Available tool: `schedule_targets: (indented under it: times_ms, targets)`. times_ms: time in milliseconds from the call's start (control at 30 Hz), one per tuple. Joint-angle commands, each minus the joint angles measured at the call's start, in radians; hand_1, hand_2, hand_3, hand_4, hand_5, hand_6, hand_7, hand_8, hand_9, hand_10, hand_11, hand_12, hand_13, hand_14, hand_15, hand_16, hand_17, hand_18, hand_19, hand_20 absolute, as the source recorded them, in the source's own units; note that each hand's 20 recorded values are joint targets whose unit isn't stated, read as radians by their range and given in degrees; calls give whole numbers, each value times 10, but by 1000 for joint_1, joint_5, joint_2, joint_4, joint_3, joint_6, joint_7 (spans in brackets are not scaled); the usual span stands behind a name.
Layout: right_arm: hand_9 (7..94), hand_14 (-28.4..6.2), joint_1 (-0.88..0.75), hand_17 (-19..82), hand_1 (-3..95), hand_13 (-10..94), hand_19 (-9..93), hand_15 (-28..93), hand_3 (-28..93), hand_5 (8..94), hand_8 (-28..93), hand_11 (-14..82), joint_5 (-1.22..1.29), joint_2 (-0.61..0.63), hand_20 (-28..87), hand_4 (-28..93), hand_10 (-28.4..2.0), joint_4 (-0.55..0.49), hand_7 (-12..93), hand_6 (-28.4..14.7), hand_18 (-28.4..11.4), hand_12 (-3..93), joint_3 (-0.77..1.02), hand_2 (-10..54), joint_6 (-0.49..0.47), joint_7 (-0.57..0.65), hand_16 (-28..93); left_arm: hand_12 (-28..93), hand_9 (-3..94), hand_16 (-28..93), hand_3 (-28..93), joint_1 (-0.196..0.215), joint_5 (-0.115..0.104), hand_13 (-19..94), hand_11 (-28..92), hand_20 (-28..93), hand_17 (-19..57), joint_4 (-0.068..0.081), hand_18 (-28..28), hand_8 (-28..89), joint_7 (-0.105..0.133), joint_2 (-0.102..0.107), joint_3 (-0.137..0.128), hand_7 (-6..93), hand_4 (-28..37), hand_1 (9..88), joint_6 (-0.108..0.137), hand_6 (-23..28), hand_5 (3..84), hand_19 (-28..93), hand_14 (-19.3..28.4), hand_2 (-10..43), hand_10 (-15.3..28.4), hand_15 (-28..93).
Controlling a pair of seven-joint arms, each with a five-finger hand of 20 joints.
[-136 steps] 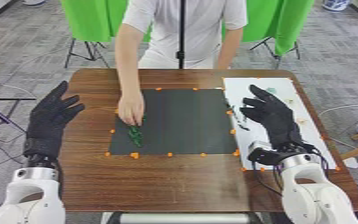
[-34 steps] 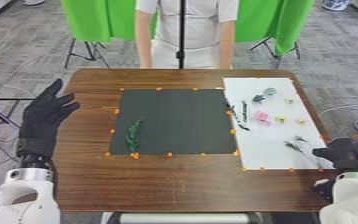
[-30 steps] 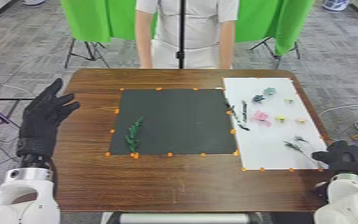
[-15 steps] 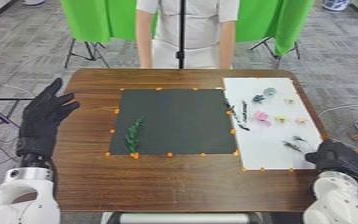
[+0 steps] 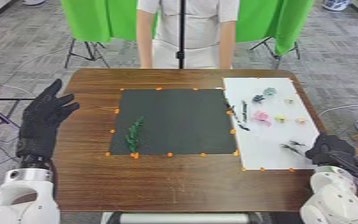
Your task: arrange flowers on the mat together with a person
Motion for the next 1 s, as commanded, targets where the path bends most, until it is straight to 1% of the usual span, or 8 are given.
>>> schedule_targets:
  times_ms: [33,333,500,600,667,733,900,1000]
  targets:
    - [843,-84,-23,440,543,733,932,623,618,838,36,287,46,77,57,-262,-103,-31,209,22,-174,247,32,-92,84,-31,184,93,347,-103,759,38,-26,240,235,156,-78,0,216,-74,24,7,3,71,-283,219,5,61,344,484,259,86,188,536]
    - [858,-85,26,447,548,746,932,635,624,854,47,282,86,86,119,-261,-99,-142,198,18,-178,270,15,-95,151,-64,194,94,347,-103,758,72,-29,240,236,157,-79,-11,217,-75,42,19,-15,72,-283,221,19,61,344,485,259,86,190,537]
    - [864,-89,193,449,548,748,932,644,624,859,55,296,158,83,146,-252,-105,-184,192,14,-184,261,-121,-95,146,-115,198,94,348,-103,758,76,-27,240,234,157,-78,-21,217,-75,35,27,-41,72,-283,221,26,61,343,486,260,86,190,537]
    - [864,-93,365,449,547,749,932,649,620,865,58,301,227,63,165,-248,-107,-173,189,12,-188,256,-267,-95,138,-140,200,94,348,-103,758,71,-27,241,234,157,-78,-25,218,-75,25,38,-58,72,-283,221,27,61,344,487,260,86,190,538]
    - [866,-95,471,451,546,751,932,652,619,866,61,306,230,44,171,-245,-109,-153,189,13,-191,254,-369,-95,129,-155,200,95,349,-103,757,61,-31,241,235,157,-79,-25,218,-74,24,47,-61,73,-283,222,27,62,344,487,261,86,190,538]
    - [866,-98,546,451,545,753,932,657,617,868,61,315,236,8,187,-242,-111,-132,188,11,-195,247,-446,-95,109,-175,201,95,349,-102,757,50,-26,241,235,157,-79,-26,218,-75,17,56,-63,73,-283,222,27,62,344,488,261,86,190,538]
    - [866,-98,690,450,545,754,932,661,614,869,62,324,218,-79,200,-239,-113,-59,186,11,-197,240,-630,-95,81,-188,202,97,350,-102,756,30,-28,244,236,157,-79,-26,219,-75,10,67,-58,73,-283,223,27,62,344,489,263,86,190,541]
    - [864,-99,727,450,544,754,932,662,610,866,62,330,229,-140,203,-234,-114,-8,185,11,-198,234,-694,-95,33,-186,202,98,351,-101,754,21,-25,246,236,156,-79,-24,220,-74,1,66,-53,73,-283,224,23,63,345,490,264,87,190,542]
